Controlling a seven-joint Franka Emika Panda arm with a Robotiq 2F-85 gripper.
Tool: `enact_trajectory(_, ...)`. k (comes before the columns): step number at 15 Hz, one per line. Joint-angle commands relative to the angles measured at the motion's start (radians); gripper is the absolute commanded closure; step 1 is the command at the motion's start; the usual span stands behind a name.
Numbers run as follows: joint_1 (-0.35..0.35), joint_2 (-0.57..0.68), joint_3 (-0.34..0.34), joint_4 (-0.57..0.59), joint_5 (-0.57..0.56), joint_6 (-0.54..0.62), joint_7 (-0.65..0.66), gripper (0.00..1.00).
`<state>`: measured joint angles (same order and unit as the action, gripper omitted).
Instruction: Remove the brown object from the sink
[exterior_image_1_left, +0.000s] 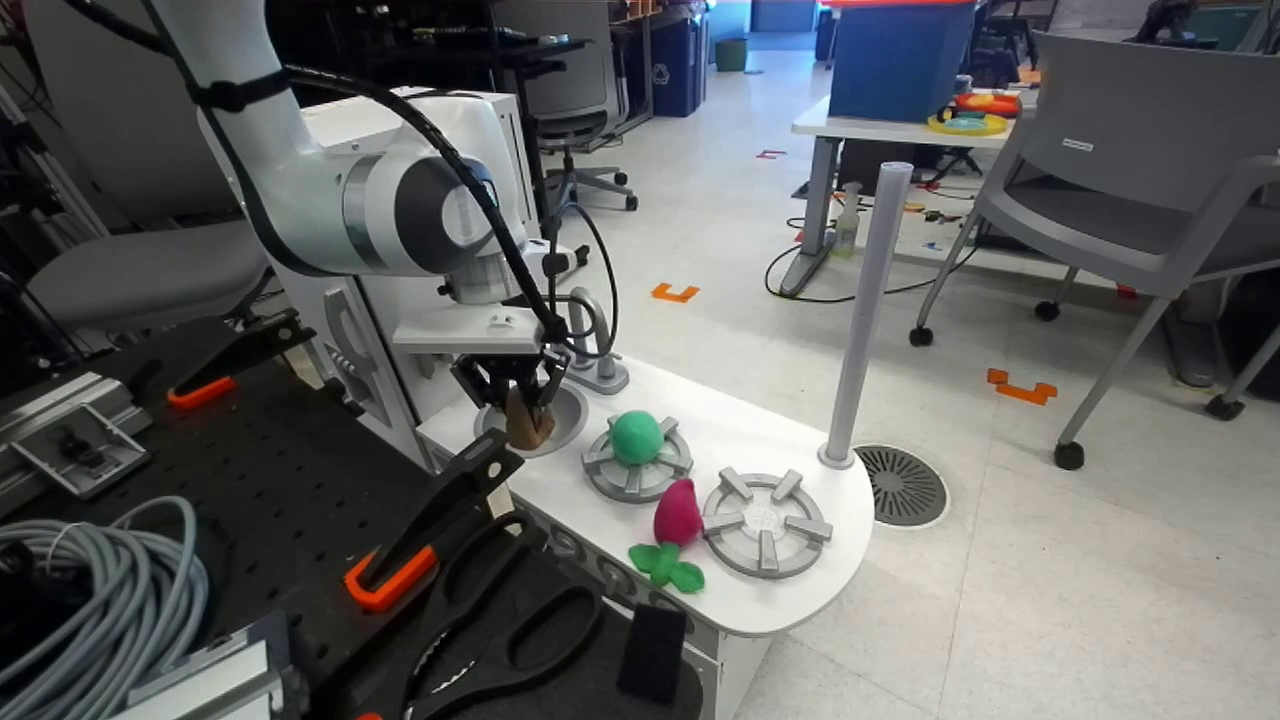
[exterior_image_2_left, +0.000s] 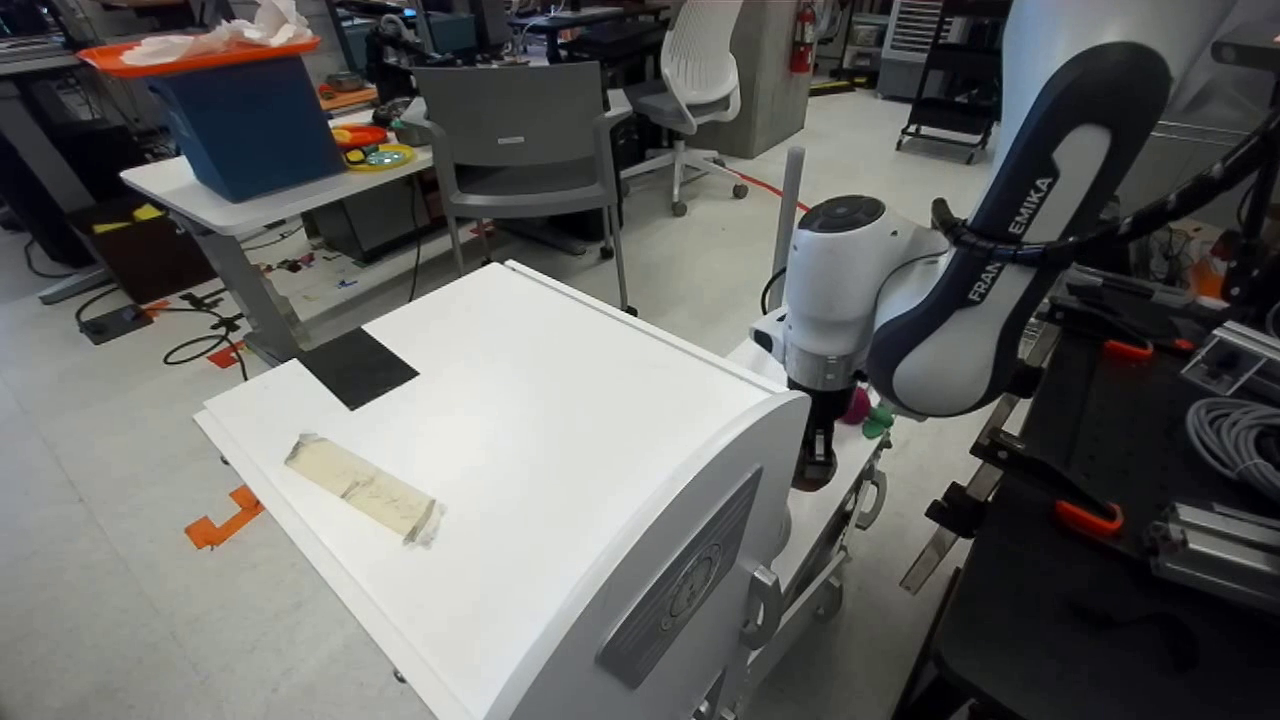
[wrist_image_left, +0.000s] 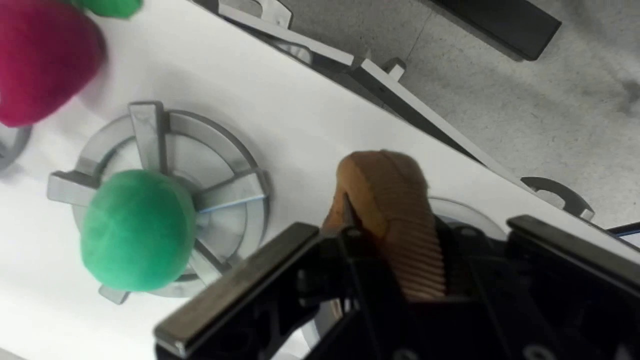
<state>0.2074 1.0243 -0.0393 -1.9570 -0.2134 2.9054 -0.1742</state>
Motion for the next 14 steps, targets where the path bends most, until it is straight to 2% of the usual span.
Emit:
enact_trajectory(1,-0.005,-0.041,-0.041,-0.035,-0.009,-0.003,0.04,0.94)
enact_trajectory(8,0.012,0.054,-0.093,0.074,-0.018,-0.07,0.071,0.94)
enact_trajectory(14,0.068,0.158,-0.135,0.152,-0.05,-0.074,0.097,0.94)
